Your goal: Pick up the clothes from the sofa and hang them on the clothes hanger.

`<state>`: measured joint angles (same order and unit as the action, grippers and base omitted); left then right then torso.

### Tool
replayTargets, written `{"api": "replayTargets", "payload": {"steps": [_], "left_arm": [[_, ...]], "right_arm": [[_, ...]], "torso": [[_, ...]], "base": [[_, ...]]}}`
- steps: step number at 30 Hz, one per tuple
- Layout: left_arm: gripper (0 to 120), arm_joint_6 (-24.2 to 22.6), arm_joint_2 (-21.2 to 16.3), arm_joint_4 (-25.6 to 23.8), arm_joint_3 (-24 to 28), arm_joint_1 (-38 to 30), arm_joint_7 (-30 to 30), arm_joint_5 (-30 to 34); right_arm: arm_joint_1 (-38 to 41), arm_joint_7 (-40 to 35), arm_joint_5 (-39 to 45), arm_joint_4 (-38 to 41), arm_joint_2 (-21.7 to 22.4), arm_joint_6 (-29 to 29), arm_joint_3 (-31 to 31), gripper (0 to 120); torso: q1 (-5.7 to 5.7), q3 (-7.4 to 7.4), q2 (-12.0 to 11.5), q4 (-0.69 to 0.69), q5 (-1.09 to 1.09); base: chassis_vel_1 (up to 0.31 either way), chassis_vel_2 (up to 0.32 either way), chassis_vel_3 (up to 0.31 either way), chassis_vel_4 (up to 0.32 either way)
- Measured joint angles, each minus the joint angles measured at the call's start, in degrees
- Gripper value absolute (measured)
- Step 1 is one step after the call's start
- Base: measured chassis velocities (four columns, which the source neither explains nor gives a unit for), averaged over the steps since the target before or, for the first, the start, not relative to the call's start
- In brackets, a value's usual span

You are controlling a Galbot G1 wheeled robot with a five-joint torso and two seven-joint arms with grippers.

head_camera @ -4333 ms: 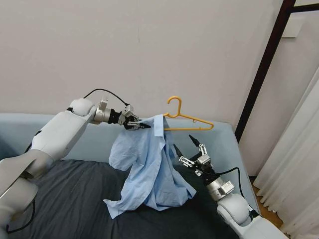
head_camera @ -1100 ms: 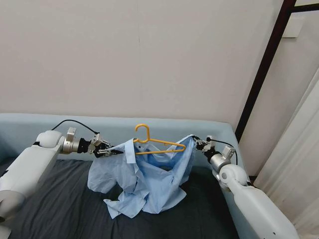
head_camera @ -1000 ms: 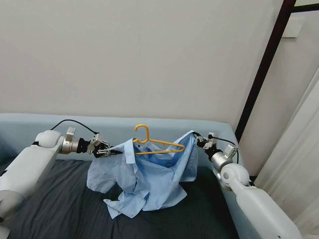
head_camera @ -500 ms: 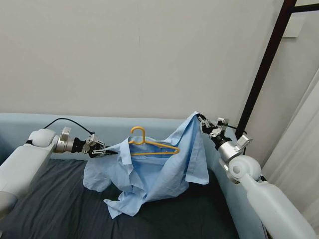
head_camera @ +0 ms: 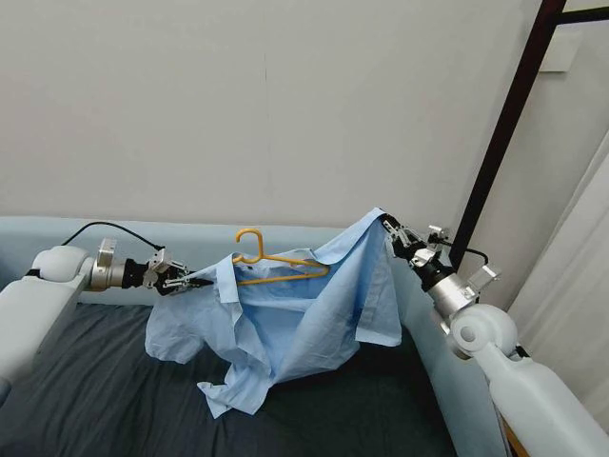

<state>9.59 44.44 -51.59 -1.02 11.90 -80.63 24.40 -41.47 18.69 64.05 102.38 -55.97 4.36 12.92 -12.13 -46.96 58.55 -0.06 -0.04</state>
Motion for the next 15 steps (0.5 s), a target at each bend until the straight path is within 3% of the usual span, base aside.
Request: {"api": "replayTargets", "payload": {"steps": [4, 6, 12, 15], "left_arm": [[6, 0.4, 1.03, -0.79, -1.08, 1.82, 2.4, -2.26], [6, 0.53, 2.02, -1.39, -1.62, 3.12, 6.51, -2.39], [6, -0.06, 4.31, -3.18, -1.91, 5.34, 13.45, 3.0], [6, -0.88, 4.86, -4.67, -1.7, 5.86, 14.26, 7.05]], "right_arm": [[-0.41, 1.66, 3.21, 2.25, 0.28, 1.3, -0.05, 0], [-1.36, 4.84, 4.58, 3.33, 0.67, 1.89, -0.13, 0], [-7.52, 15.21, 3.1, 4.48, 2.41, 2.64, -0.56, 0], [-10.47, 15.08, -3.07, 3.62, 2.72, 3.72, -2.12, 0]], "torso": [[0.0, 0.0, 0.0, -0.01, 0.0], [0.0, 0.0, 0.0, 0.0, -0.01], [0.0, 0.0, 0.0, -0.03, 0.02], [0.0, 0.0, 0.0, -0.03, 0.01]], "base": [[0.0, 0.0, 0.0, 0.0], [0.0, 0.0, 0.0, 0.0], [0.0, 0.0, 0.0, 0.0], [0.0, 0.0, 0.0, 0.0]]}}
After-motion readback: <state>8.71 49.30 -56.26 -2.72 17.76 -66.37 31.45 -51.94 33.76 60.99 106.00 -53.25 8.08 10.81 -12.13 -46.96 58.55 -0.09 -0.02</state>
